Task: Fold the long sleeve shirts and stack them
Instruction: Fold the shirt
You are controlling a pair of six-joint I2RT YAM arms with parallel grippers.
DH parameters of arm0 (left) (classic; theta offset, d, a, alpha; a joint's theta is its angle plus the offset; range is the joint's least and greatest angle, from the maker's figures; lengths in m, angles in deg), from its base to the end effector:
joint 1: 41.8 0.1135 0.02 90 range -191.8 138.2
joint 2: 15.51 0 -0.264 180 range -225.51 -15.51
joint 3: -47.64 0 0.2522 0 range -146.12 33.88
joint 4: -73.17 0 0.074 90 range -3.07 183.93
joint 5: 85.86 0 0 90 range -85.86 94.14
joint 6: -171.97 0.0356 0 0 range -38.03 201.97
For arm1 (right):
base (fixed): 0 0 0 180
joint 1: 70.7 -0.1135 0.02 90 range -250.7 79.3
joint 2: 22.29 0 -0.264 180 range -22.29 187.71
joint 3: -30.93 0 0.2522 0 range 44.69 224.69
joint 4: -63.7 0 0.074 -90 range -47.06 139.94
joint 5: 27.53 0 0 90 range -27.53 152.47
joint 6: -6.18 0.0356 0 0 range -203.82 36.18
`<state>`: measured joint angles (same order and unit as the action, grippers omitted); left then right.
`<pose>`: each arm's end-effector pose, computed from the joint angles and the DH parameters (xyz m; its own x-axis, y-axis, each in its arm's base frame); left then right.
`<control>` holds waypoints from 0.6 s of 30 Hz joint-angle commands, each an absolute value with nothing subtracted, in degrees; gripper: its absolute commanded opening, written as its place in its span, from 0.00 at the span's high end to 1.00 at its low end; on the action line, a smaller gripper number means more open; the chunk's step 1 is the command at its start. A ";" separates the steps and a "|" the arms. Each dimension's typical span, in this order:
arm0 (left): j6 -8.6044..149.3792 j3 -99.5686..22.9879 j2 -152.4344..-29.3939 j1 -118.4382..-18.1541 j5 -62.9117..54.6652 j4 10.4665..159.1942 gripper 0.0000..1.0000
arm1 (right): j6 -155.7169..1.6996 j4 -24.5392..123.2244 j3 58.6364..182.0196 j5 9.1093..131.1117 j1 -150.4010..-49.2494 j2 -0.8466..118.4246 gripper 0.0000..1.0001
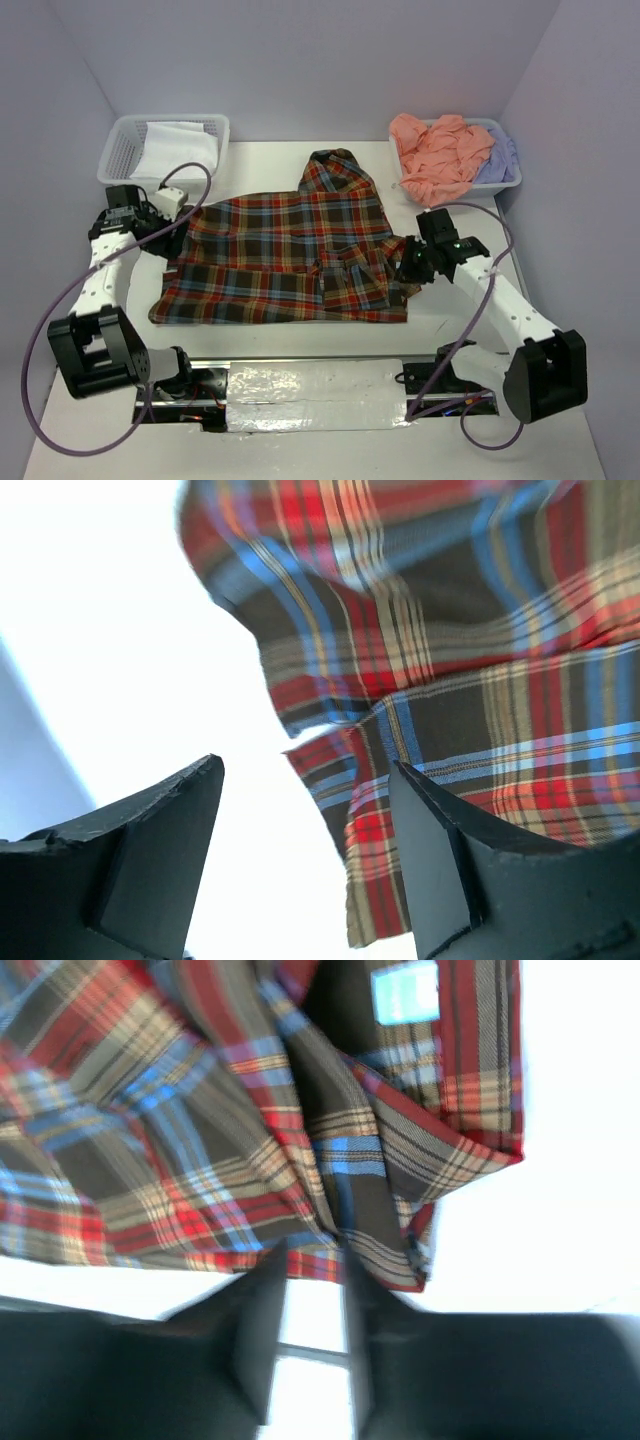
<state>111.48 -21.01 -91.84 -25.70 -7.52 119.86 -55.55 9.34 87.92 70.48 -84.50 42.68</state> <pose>0.2623 0.0682 0.2478 -0.7577 0.2834 -0.5879 0.2467 0.9583 0.1440 0.2016 0.0546 0.2209 -0.8992 0.2621 -0.3504 0.1440 0.9334 0.3286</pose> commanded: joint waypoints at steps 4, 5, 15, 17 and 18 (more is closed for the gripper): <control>115.71 -22.91 -85.03 -28.52 -12.04 132.80 0.25 | -59.91 11.87 99.35 70.17 -99.67 42.21 1.00; 117.37 -20.46 -85.12 -29.66 -11.86 133.68 0.27 | -61.66 14.06 100.14 72.47 -104.40 45.70 1.00; 118.18 -7.71 -84.14 -44.34 -7.21 128.07 0.26 | -65.80 31.04 107.71 83.39 -119.91 73.21 1.00; 117.83 -5.68 -85.64 -44.43 -3.17 125.10 0.26 | -65.28 30.52 107.54 81.29 -119.92 76.48 1.00; 118.00 -4.28 -85.82 -44.43 -1.94 123.60 0.26 | -64.76 30.51 106.84 80.23 -119.83 77.89 1.00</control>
<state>117.74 -6.39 -84.61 -44.36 -6.32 128.21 -64.12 27.24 105.23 80.77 -119.80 75.24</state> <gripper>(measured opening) 0.741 0.008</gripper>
